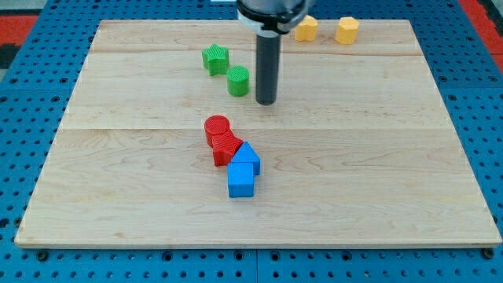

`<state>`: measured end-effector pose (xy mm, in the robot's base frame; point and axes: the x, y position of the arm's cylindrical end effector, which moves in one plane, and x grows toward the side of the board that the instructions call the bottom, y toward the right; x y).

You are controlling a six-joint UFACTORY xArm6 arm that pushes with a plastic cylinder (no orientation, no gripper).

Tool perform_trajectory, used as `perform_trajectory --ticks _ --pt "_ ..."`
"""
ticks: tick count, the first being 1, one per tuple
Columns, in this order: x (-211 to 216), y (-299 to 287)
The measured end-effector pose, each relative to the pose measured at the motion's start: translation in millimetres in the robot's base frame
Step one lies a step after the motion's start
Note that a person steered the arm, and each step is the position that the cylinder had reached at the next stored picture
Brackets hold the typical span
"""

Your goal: Separate the red star from the red circle

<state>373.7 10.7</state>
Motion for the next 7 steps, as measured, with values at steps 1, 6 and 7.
perform_trajectory --ticks 1,6,7 --pt "-28 -27" --pt "126 -22" --pt "140 -55"
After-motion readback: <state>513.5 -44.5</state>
